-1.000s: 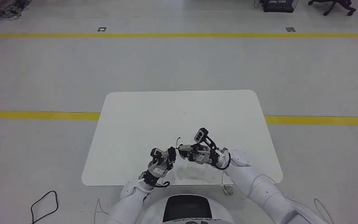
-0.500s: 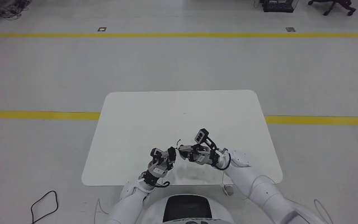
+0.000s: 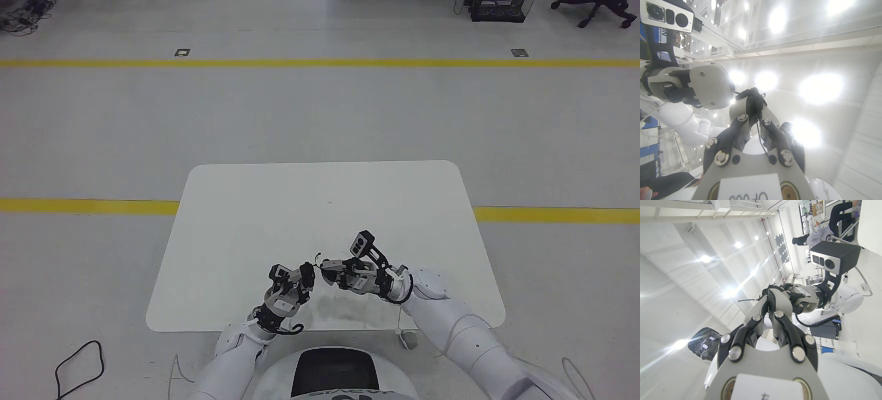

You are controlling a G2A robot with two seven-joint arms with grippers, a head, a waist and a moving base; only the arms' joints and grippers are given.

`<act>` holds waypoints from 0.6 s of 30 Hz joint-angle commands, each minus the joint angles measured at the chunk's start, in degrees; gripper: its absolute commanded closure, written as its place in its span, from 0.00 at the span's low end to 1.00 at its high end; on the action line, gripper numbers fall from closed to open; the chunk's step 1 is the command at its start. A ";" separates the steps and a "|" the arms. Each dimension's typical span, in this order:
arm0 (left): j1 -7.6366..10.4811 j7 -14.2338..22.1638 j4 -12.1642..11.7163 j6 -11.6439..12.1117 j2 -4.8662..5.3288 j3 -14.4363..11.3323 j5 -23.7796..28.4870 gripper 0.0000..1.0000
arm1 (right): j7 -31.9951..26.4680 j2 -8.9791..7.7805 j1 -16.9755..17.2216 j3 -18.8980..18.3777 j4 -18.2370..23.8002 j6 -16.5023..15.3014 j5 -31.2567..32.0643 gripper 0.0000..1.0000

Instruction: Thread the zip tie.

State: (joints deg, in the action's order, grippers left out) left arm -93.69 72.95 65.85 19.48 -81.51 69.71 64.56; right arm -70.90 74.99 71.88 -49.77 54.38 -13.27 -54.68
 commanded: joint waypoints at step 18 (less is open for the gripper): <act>0.00 0.00 0.00 0.00 0.00 0.00 0.00 1.00 | 0.73 0.69 -0.42 -0.30 -1.21 1.18 1.31 1.00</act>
State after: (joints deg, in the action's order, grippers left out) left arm -93.69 72.95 65.85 19.48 -81.51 69.71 64.56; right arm -70.19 75.63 71.51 -50.07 53.29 -12.16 -53.40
